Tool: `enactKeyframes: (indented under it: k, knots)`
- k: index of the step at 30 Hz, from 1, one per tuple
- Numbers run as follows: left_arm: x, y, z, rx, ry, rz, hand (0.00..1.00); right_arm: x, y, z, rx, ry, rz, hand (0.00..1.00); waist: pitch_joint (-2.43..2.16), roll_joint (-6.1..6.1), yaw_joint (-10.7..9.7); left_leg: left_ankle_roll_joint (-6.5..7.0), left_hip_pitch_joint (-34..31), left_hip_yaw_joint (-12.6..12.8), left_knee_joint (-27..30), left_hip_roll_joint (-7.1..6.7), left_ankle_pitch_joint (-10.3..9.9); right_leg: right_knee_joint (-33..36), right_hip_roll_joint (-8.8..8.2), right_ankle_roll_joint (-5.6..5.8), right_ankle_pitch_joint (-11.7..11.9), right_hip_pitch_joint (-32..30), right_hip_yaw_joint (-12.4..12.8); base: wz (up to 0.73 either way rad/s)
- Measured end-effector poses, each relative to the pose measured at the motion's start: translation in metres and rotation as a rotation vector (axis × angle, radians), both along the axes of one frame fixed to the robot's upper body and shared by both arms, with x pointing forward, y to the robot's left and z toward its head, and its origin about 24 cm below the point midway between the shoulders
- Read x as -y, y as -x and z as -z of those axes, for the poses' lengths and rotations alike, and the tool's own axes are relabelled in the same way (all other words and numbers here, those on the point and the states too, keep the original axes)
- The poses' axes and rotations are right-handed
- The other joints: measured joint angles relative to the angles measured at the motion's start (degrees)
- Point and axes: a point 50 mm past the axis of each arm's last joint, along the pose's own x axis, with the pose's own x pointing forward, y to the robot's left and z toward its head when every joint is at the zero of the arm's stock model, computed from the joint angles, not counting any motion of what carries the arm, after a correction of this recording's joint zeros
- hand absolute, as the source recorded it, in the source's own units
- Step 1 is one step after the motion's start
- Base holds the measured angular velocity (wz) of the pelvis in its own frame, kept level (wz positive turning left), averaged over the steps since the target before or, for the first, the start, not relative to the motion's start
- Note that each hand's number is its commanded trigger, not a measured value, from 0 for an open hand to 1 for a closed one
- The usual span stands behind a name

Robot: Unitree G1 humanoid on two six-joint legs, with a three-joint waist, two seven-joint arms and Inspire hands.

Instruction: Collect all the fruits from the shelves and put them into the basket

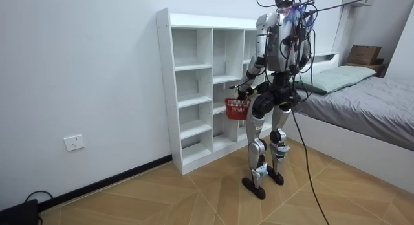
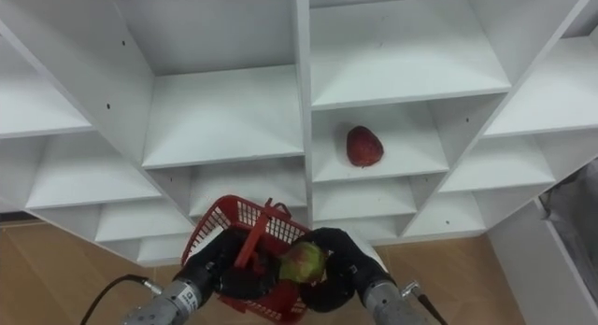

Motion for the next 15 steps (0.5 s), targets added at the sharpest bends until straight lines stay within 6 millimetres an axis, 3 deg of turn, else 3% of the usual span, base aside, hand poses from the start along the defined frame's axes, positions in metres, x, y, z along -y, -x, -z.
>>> enactKeyframes:
  k: [5,6,7,8,15]
  knots:
    - [0.001,0.000,0.000,-0.004,0.007,0.012,1.00,0.000,0.001,0.001,-0.006,0.002,0.000,1.00,0.00,-0.02,0.0,0.00,0.0,0.1,0.0,-0.01,0.0,-0.1,-0.03,0.00,0.0,0.0,0.0,0.00]
    - [0.002,0.000,0.000,-0.005,0.010,0.015,1.00,0.000,0.001,0.001,-0.006,0.002,-0.001,0.74,0.01,-0.03,0.0,0.00,0.0,0.1,0.1,-0.01,0.0,-0.1,-0.04,0.01,0.0,0.0,0.0,0.00]
    - [0.002,0.000,-0.001,-0.003,0.014,0.019,1.00,0.000,0.001,0.001,-0.006,0.002,0.000,0.13,0.02,-0.04,-0.1,0.00,0.0,0.1,0.1,0.00,0.0,-0.1,-0.03,0.02,0.0,0.0,0.0,0.00]
    - [0.003,0.000,-0.001,-0.001,0.016,0.022,1.00,0.000,0.001,0.001,-0.006,0.002,0.000,0.00,0.02,-0.03,-0.1,0.00,-0.1,0.1,0.1,0.01,0.0,-0.1,-0.02,0.02,0.0,0.0,0.0,0.00]
    - [0.012,-0.005,-0.013,0.034,0.097,0.058,1.00,-0.001,0.001,0.001,-0.005,-0.001,-0.001,0.00,-0.01,-0.28,-0.2,0.01,0.0,0.1,0.1,-0.04,0.0,-0.1,-0.10,0.02,0.0,0.0,0.0,0.00]
